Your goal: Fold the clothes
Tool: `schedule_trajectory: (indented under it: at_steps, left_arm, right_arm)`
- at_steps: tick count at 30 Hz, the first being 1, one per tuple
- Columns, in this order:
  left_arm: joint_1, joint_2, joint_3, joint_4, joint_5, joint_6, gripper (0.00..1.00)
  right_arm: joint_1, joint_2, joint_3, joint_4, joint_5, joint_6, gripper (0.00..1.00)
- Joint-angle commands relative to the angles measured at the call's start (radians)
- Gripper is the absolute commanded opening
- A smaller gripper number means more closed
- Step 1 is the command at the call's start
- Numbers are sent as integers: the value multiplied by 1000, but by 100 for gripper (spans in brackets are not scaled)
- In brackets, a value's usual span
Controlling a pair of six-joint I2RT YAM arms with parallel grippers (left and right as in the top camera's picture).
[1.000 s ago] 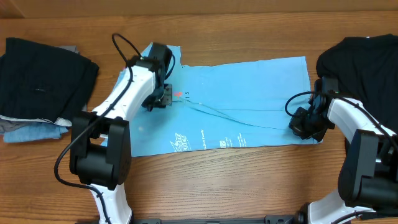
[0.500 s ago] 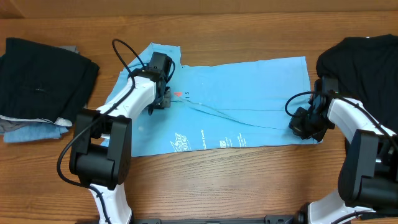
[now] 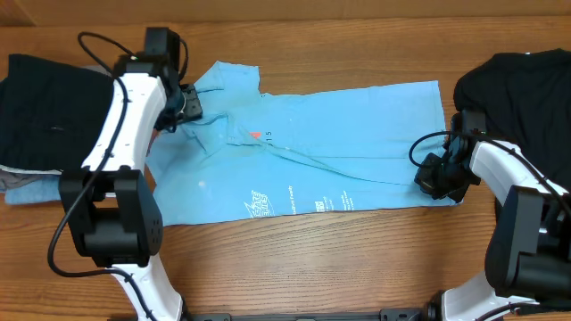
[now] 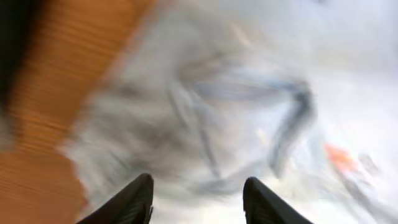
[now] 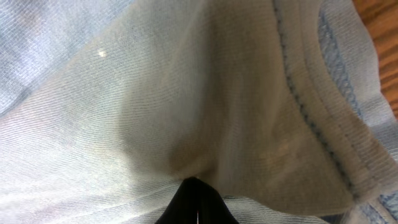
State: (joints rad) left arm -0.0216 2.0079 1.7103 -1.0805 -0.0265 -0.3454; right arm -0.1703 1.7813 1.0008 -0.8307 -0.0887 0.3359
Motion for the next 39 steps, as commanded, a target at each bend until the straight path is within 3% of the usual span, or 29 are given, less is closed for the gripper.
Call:
schedule_trajectory:
  at_steps: [1,7,10,14,16,20,23,27,35,39]
  left_arm:
    - [-21,-16,-18,-100,264,-31,51]
    - [-60,-16,-245,-82,218,-13,48]
    - [-60,-16,-334,-66,216,9,44]
    - [-60,-16,-385,-71,138,9,46]
    - [-60,-16,-391,-70,117,9,46]
    - [-60,-17,-392,-55,105,9,48]
    - [-60,-17,-390,-37,110,25,56]
    - [-58,-17,-389,-37,143,54,60]
    - [-57,-21,-364,-37,62,61,63]
    - [-57,-21,-364,-41,-34,61,65]
  right_arm:
    - [-18,54,22,43,59,5,4]
    - [-18,53,106,144,-75,-40,10]
    - [-18,53,205,11,-166,-108,13]
    - [-22,53,272,-232,-16,-39,13]
    - [-22,54,257,-256,46,-37,14]
    - [-22,54,174,-108,75,-21,13]
    - [-22,54,73,76,66,-29,8]
    - [-23,56,-14,161,66,-27,4]
    - [-23,55,-48,-178,66,54,5]
    - [-23,55,-31,-196,82,58,6]
